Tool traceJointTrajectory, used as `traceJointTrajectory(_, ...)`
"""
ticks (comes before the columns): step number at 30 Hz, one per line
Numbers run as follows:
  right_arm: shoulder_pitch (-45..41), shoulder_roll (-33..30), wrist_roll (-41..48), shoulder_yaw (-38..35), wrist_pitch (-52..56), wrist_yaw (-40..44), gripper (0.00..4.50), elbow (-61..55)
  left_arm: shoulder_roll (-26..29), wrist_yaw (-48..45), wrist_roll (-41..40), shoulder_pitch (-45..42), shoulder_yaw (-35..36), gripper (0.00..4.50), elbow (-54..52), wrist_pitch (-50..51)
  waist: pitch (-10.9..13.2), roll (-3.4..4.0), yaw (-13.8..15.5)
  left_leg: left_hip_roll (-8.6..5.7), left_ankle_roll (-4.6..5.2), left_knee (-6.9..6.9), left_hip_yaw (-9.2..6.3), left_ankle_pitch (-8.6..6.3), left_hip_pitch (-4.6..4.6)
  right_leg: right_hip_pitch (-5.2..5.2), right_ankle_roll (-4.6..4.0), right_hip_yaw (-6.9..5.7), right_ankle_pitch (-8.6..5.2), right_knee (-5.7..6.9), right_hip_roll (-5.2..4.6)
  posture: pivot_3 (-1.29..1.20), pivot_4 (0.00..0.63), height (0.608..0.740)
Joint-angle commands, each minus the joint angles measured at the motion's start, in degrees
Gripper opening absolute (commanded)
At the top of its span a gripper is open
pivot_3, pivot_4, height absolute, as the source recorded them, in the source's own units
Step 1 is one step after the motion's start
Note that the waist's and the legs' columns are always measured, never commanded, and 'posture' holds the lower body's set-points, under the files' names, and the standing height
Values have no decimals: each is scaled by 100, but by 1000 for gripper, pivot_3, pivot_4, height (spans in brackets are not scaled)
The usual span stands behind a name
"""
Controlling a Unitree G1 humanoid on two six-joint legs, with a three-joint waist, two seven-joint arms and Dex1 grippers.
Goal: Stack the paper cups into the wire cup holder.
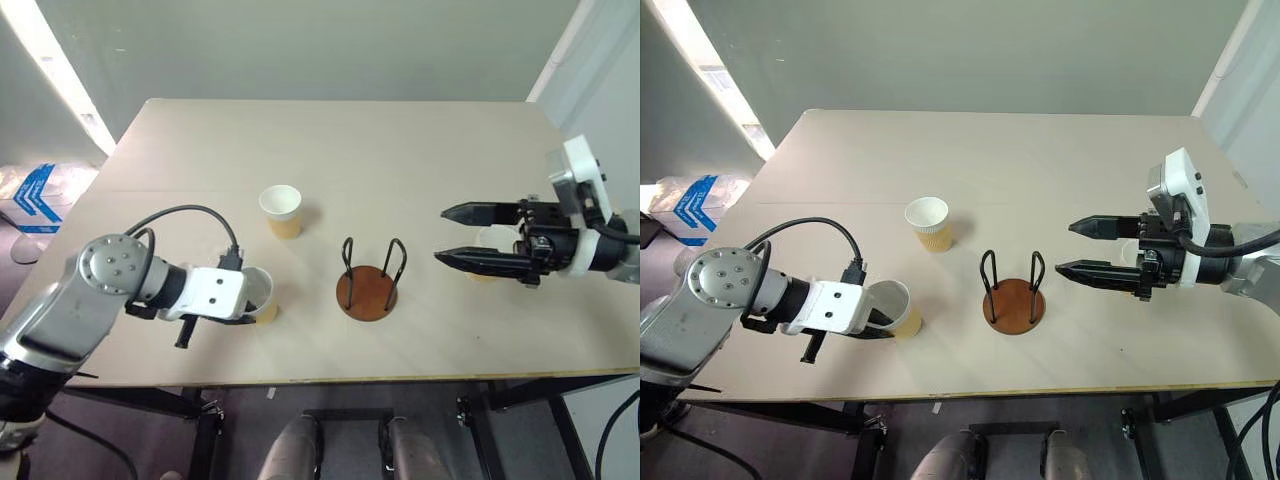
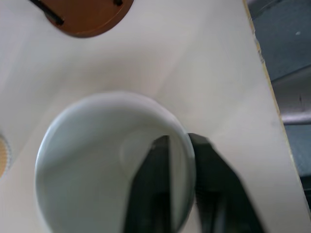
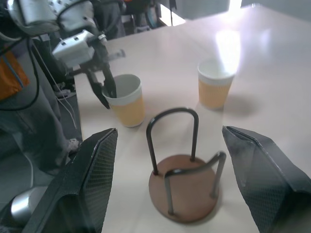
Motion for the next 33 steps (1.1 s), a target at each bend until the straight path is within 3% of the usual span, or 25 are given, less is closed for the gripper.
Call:
traceJointTrajectory(1, 163, -80, -458, -95, -715, 215, 3651, -258, -64, -206, -86, -326, 46, 23, 181, -91, -1, -1, 2, 0, 5, 1, -1, -1, 0, 0, -1, -1, 1, 1, 0, 0, 150, 740)
traceJointTrajectory(10, 458, -62, -440, -79, -1017, 623, 3651, -70, -518, -701, -632, -1450, 33, 23, 457, 503, -1, -2, 3, -1, 15, 8, -1, 12, 0, 9, 2, -4, 13, 1, -2, 0, 150, 740)
traceJointTrajectory(18, 376, -260, 226, -343, -518, 748, 3651, 152, -1113, -1179, -1194, -3188, -156, 23, 921, 1381, -1, -2, 15, -2, 19, 13, 4, 36, -4, 19, 25, -3, 32, -15, -4, 0, 150, 740)
traceJointTrajectory(28, 543, -277, 343, -597, -536, 481, 3651, -33, -1774, -1212, -1959, -4582, -731, 23, 1867, 1478, 0, -3, 30, -4, 25, 16, 8, 47, -8, 25, 61, 2, 35, -23, -6, 0, 150, 740)
traceJointTrajectory(33, 779, -352, 427, -913, -507, 291, 3651, -152, -2012, -1212, -2030, -4981, -1335, 23, 2382, 955, 0, -3, 39, -6, 27, 20, 9, 53, -13, 34, 84, 8, 40, -33, -8, 0, 150, 740)
